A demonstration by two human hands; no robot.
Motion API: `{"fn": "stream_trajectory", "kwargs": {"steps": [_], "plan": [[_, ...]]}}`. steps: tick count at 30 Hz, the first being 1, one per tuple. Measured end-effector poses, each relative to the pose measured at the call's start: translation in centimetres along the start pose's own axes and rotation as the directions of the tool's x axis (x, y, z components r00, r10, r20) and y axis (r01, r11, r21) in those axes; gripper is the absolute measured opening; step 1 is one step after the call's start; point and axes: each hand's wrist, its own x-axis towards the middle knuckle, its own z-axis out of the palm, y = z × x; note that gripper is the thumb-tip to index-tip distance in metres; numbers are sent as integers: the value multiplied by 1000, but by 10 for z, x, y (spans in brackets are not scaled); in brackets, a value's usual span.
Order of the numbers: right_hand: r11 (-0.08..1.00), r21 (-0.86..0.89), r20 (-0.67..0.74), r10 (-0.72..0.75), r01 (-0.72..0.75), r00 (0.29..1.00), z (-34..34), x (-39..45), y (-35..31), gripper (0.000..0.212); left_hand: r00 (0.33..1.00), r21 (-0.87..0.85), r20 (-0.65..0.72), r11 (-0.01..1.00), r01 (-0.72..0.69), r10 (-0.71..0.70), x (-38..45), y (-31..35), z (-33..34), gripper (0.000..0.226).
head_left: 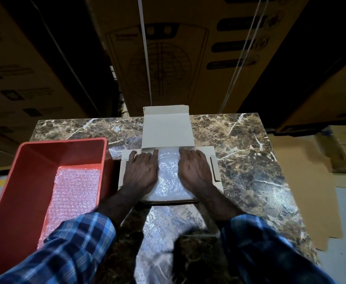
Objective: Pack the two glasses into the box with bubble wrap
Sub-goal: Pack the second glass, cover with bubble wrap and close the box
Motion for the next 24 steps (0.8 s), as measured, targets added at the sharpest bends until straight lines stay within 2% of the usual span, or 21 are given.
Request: {"fn": "stream_trajectory", "kwargs": {"steps": [3, 6, 10, 14, 16, 18, 20, 22, 24], "plan": [[997, -67, 64, -27, 32, 998, 4, -1, 2, 36, 1000, -45, -24, 999, 12, -13, 2, 5, -1, 36], [991, -118, 92, -46, 57, 995, 9, -5, 2, 42, 1000, -3, 30, 1000, 7, -7, 4, 8, 3, 52], [996, -88, 94, 17, -9, 995, 16, -12, 1, 51, 996, 5, 82, 1000, 25, -25, -4, 10, 10, 61], [995, -82, 32, 61, -58, 998, 17, -25, -2, 52, 999, -94, -18, 995, 37, -39, -9, 17, 11, 49], [996, -79, 43, 46, -42, 998, 16, -27, -4, 53, 995, -130, -99, 991, -12, -1, -12, 20, 14, 44], [998, -64, 78, 11, -6, 997, 16, -26, -5, 54, 992, -153, -117, 986, -64, 46, -16, 21, 20, 45], [997, -55, 118, -37, 44, 992, 16, -26, -3, 57, 997, -172, -49, 983, -63, 55, -18, 18, 21, 52], [996, -57, 148, -66, 75, 987, 17, -26, -2, 59, 992, -172, 105, 984, -45, 64, -16, 13, 13, 67], [994, -69, 187, -70, 84, 980, 16, -26, -1, 63, 957, -171, 279, 985, -36, 84, -12, 7, 2, 90]]}}
